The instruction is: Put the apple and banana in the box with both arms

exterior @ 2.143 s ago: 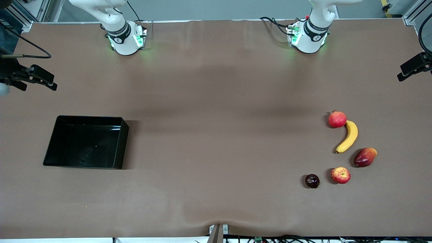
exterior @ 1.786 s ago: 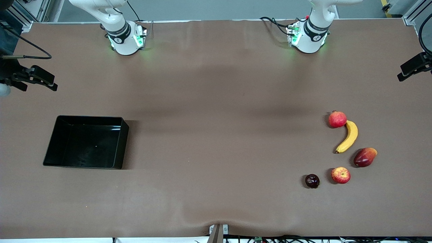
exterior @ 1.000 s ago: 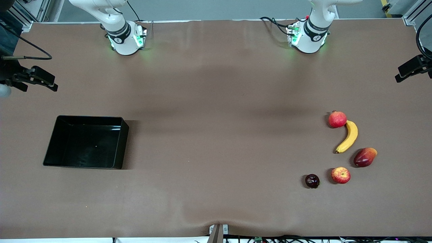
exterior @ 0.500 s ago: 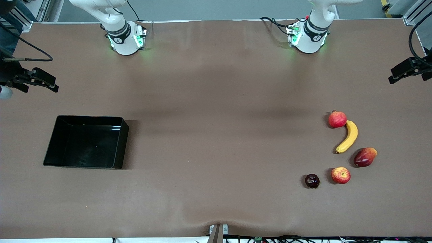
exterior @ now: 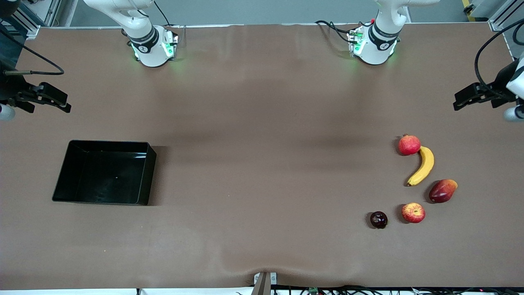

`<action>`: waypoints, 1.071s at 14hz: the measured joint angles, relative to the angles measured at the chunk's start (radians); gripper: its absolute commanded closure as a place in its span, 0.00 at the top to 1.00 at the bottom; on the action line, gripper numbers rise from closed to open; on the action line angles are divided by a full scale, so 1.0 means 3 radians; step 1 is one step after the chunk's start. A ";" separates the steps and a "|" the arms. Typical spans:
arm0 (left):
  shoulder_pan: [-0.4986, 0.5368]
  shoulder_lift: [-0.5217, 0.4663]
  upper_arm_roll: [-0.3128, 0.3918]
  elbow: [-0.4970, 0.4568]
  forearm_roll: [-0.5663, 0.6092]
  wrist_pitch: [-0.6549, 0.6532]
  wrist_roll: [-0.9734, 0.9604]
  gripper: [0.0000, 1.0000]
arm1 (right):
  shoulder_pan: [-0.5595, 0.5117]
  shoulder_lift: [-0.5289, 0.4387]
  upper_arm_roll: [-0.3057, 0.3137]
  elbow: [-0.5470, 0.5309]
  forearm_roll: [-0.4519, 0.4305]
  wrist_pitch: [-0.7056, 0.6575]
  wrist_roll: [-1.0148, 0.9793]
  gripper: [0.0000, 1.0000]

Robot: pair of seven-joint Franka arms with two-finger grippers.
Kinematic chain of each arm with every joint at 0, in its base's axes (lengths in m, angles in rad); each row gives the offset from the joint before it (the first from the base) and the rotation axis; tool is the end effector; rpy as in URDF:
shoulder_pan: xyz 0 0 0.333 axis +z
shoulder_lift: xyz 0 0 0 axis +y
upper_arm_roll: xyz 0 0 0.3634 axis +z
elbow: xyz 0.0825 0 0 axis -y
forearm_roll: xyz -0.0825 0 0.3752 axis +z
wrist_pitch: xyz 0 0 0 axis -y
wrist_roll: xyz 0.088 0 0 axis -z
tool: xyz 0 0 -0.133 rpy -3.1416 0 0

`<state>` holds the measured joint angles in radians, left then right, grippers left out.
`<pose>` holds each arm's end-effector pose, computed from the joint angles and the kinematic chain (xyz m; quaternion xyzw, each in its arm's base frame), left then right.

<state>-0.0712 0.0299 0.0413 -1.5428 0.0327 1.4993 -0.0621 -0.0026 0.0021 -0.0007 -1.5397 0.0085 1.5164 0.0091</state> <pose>0.5466 -0.0122 0.6366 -0.9990 -0.0167 0.0359 0.0186 0.5405 -0.0006 0.6544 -0.9999 0.0060 0.0127 0.0042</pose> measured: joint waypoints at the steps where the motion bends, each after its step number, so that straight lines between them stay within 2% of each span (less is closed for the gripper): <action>1: -0.0001 0.0015 -0.0013 -0.0036 0.0000 0.0055 -0.0010 1.00 | 0.0000 0.0000 0.0000 0.0000 0.0000 0.0003 0.0000 1.00; 5: -0.0007 0.0056 -0.0113 -0.0218 0.0000 0.0309 -0.0142 1.00 | 0.0000 0.0001 -0.0002 0.0000 0.0000 0.0004 0.0000 1.00; 10: -0.0007 0.0168 -0.0125 -0.0421 0.0000 0.0520 -0.0153 1.00 | 0.0000 0.0004 -0.0003 0.0000 0.0000 0.0005 0.0000 1.00; 13: 0.0002 0.0387 -0.0123 -0.0547 0.0000 0.0737 -0.0153 1.00 | 0.0000 0.0007 -0.0003 0.0000 0.0000 0.0006 0.0000 1.00; 15: 0.0047 0.0559 -0.0117 -0.0651 0.0005 0.1061 -0.0125 1.00 | 0.0000 0.0013 -0.0004 0.0000 0.0000 0.0009 0.0000 1.00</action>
<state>-0.0571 0.1976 0.0061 -1.7382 0.0344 1.8177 -0.0994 -0.0027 0.0061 -0.0018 -1.5399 0.0085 1.5192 0.0091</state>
